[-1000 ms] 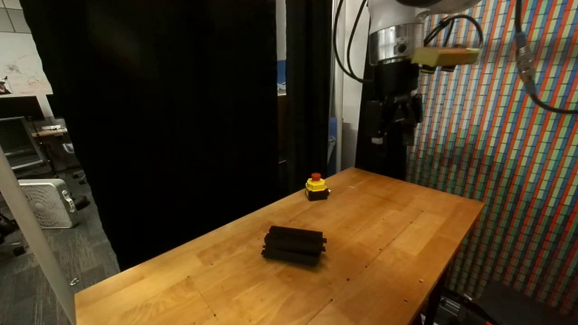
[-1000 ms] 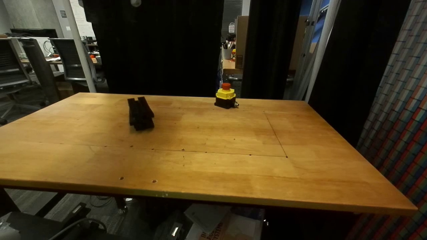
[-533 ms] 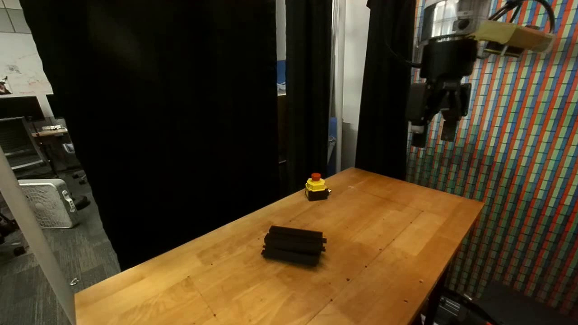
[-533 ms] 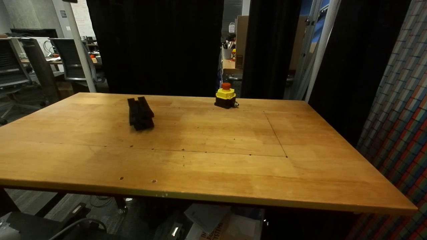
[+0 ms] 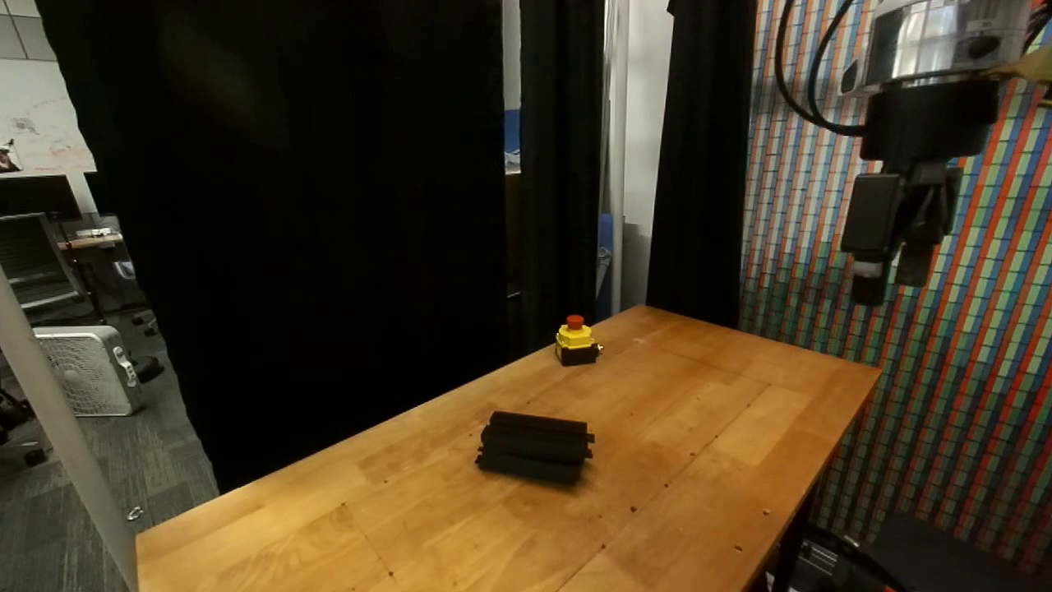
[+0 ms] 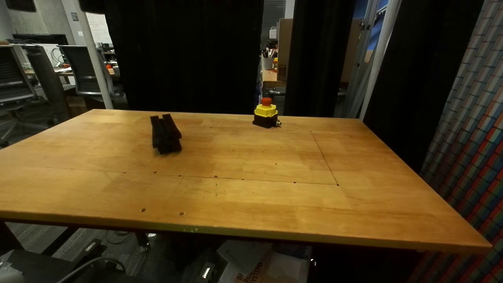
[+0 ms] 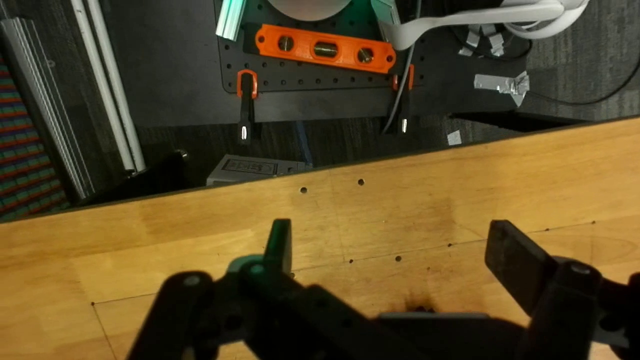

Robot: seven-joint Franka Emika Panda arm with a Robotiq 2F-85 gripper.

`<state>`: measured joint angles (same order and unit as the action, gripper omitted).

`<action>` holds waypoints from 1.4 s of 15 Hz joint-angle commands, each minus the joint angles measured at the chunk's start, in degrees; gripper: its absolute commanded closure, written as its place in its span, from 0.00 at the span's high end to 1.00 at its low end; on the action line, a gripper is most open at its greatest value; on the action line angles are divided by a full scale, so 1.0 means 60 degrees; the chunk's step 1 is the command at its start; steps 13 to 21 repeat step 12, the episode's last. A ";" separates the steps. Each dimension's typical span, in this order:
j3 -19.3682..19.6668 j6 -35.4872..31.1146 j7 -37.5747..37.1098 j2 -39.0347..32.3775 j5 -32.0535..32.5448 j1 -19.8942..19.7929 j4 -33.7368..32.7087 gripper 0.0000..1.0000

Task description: Arrange the black objects together

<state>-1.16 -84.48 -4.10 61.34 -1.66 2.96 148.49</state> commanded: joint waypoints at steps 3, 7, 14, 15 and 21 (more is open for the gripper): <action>0.0221 0.0585 0.0673 0.1220 0.0389 -0.0137 0.0475 1.00; 0.0056 0.0440 0.0450 0.0819 0.0194 -0.0128 0.0423 1.00; 0.0047 0.0440 0.0448 0.0764 0.0195 -0.0125 0.0431 1.00; 0.0047 0.0440 0.0448 0.0764 0.0195 -0.0125 0.0431 1.00; 0.0047 0.0440 0.0448 0.0764 0.0195 -0.0125 0.0431 1.00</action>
